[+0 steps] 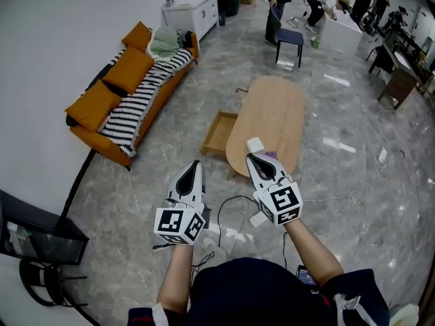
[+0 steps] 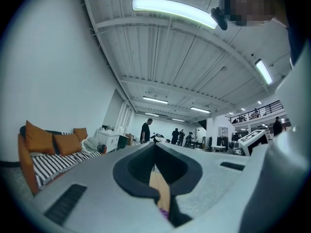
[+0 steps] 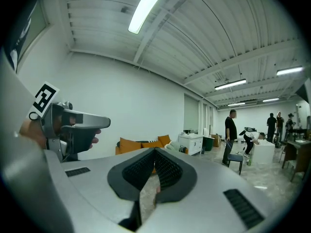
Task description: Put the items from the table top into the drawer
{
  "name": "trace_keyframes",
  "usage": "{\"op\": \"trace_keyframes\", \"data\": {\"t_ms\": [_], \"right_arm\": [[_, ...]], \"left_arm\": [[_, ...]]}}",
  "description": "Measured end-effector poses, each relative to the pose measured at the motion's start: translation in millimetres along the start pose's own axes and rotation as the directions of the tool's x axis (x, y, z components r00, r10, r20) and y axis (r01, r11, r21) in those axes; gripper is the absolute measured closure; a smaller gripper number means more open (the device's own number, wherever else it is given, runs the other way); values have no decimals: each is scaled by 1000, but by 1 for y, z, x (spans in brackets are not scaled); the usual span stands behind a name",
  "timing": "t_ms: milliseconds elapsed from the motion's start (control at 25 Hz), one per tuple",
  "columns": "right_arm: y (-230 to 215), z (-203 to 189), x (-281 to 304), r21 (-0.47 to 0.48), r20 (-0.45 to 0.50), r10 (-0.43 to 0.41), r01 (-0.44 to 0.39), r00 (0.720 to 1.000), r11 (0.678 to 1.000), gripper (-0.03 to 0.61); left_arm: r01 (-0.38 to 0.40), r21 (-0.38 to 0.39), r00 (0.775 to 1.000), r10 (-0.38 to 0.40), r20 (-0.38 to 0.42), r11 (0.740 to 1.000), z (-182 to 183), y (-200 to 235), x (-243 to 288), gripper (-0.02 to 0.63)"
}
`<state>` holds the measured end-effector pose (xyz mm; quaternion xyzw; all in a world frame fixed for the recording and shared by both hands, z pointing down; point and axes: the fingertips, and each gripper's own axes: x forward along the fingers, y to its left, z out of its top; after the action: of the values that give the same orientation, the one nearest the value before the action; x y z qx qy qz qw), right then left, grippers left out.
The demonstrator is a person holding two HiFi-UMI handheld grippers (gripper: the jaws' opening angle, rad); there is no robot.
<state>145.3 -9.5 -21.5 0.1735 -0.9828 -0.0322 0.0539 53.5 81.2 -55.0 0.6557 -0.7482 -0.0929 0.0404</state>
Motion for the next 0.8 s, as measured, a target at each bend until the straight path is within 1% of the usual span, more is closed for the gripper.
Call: {"op": "trace_keyframes", "data": {"t_ms": [160,320,560,800], "right_arm": [[-2,0,24,6,-11,-24,24,1000,1000,558],[-1,13,49,17,-3,-49,49,999,999,558],[7,28,77,-19,-6,-65,65,998,998,558],[14,36,110,-28,-3,-88,87,996,996,558]], "left_arm": [[3,-18,1000,-3,-2,1000,1,25,12,609],[28,-8,999,-28,-16,1000,7,47,22,609],[61,16,998,-60,-31,998,19,74,30,609],[78,22,997,-77,-31,997,25,109,32,609]]}}
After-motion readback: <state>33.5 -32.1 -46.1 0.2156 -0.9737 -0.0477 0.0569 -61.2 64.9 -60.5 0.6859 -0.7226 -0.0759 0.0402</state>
